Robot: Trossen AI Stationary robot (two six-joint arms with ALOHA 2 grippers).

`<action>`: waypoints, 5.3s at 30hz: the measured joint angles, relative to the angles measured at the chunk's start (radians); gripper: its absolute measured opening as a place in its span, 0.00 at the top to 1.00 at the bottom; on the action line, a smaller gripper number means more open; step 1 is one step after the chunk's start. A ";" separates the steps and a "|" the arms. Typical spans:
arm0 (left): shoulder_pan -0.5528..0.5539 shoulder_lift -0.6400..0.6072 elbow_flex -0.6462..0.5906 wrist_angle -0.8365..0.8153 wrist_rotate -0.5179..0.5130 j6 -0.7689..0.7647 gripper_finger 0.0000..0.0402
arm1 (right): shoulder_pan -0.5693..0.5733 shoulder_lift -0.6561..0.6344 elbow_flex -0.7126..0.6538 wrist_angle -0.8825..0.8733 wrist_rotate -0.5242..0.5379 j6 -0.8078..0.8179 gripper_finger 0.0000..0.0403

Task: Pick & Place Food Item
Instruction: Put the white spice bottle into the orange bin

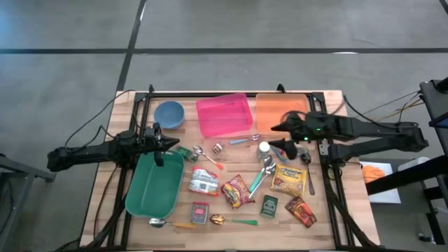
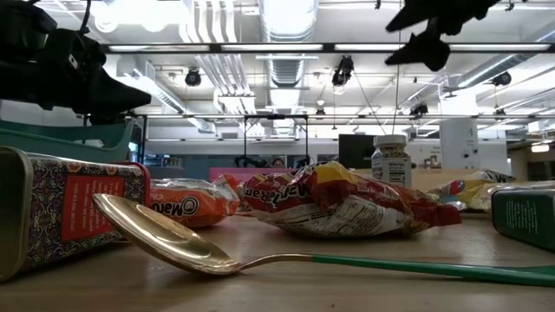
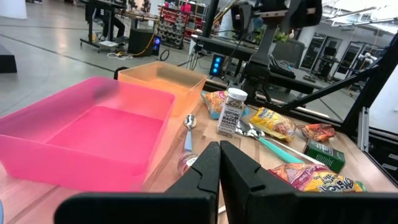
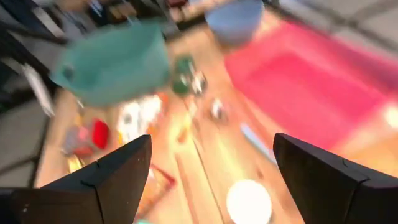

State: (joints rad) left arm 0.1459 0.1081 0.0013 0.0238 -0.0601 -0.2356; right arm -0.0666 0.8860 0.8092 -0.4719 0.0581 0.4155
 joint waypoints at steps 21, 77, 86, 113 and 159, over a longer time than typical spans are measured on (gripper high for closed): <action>0.000 0.000 0.000 0.000 0.000 0.000 0.97 | -0.028 0.558 0.440 -0.598 0.121 -0.031 0.18; 0.080 0.536 0.595 -0.317 0.166 0.340 0.97 | -0.055 0.709 0.410 -0.539 -0.006 -0.161 0.18; 0.080 0.536 0.595 -0.317 0.166 0.340 0.97 | -0.059 0.708 0.359 -0.497 -0.001 -0.162 0.18; 0.080 0.536 0.595 -0.320 0.166 0.341 0.97 | -0.059 0.708 0.342 -0.486 -0.008 -0.203 0.42; 0.080 0.536 0.595 -0.325 0.165 0.359 0.97 | -0.059 0.708 0.373 -0.486 0.024 -0.236 0.51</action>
State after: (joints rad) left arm 0.2256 0.6437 0.5964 -0.3012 0.1051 0.1234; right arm -0.1253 1.5944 1.1817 -0.9576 0.0822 0.1797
